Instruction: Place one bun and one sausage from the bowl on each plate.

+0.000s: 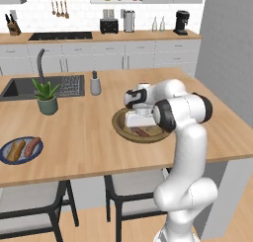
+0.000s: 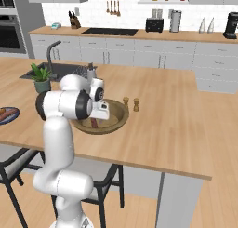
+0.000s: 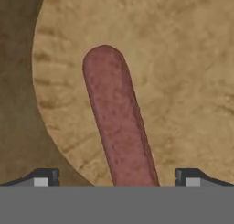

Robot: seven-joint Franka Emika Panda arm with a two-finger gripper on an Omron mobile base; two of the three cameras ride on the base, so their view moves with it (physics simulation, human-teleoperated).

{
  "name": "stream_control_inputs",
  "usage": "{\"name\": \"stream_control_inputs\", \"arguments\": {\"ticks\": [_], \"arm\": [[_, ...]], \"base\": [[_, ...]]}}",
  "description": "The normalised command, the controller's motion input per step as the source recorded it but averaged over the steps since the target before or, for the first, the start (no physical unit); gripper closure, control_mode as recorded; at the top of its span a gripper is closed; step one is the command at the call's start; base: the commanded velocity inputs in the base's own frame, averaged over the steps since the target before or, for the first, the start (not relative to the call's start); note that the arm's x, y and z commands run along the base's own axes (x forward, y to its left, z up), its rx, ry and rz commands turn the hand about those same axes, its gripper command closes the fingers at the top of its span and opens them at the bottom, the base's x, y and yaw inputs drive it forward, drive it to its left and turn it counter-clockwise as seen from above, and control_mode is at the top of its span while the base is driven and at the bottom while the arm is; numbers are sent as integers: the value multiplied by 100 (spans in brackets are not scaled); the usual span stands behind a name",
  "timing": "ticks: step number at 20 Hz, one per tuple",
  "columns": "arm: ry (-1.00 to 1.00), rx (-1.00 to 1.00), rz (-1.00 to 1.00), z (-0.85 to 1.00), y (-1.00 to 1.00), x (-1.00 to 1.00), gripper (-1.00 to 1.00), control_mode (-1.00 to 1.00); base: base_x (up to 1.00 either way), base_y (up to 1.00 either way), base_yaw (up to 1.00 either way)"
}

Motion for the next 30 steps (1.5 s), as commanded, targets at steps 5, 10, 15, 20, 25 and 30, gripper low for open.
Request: {"name": "stream_control_inputs", "arguments": {"ticks": [5,10,15,20,25,30], "arm": [[3,-1,-5,-36,0,51,-100,-100],[1,-11,-2,-64,2,5,100,-100],[-4,-13,0,-26,0,-17,100,-100],[-14,-1,-1,70,0,-35,100,-100],[-10,0,-2,100,0,-34,100,-100],[0,2,0,100,-8,-68,100,-100]], "base": [[0,0,0],[0,0,0],[0,0,0],[0,0,0],[0,0,0],[0,0,0]]}}
